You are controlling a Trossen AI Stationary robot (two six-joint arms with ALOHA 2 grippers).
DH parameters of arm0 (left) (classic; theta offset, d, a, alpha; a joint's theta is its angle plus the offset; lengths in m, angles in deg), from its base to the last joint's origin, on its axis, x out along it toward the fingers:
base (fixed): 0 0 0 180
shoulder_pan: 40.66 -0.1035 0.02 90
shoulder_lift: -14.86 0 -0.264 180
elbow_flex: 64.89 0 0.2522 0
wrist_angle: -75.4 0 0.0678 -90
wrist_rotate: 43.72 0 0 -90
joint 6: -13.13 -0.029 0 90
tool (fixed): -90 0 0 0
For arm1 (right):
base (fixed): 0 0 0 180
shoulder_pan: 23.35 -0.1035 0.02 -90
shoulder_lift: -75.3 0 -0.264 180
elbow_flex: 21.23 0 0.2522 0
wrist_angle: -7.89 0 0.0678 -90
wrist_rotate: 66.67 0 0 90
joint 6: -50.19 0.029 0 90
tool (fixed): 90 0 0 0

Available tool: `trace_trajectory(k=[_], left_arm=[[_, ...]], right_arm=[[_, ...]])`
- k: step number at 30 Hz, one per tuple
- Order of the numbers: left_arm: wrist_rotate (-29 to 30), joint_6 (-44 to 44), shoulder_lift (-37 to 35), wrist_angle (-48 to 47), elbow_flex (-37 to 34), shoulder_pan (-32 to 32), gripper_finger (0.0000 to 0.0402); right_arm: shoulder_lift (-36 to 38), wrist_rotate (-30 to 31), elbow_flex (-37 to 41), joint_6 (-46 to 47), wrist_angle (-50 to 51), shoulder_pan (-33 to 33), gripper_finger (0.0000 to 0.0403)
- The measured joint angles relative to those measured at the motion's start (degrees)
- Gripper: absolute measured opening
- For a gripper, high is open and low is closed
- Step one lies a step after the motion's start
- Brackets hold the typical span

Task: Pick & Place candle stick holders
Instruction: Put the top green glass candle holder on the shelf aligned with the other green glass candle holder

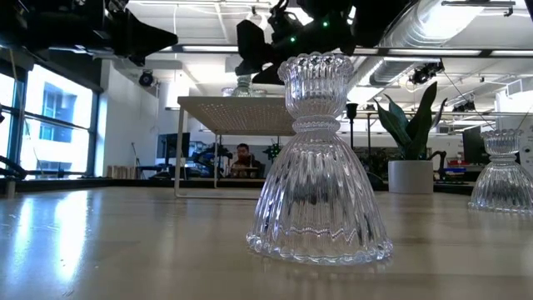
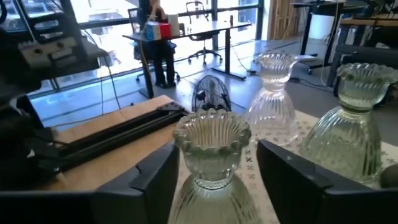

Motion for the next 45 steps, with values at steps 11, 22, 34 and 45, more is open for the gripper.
trace_trajectory(k=[11, 22, 34, 45], left_arm=[[0.1, 0.0, 0.0, -0.7, 0.0, 0.0, 0.0021], [0.2, 0.0, 0.0, -1.2, 0.0, 0.0, 0.0021], [0.2, 0.0, 0.0, -1.6, 0.0, 0.0, 0.0021], [0.2, 0.0, 0.0, -1.6, 0.0, 0.0, 0.0021]], right_arm=[[0.0, 2.4, 0.0, -0.3, 0.3, 1.5, 0.0146], [0.1, 5.3, -0.1, -1.2, 2.1, 2.8, 0.0148], [2.5, 9.2, 0.0, -5.0, 6.5, 0.1, 0.0219], [6.1, -7.3, 0.0, -1.9, 17.1, -1.7, 0.0106]])
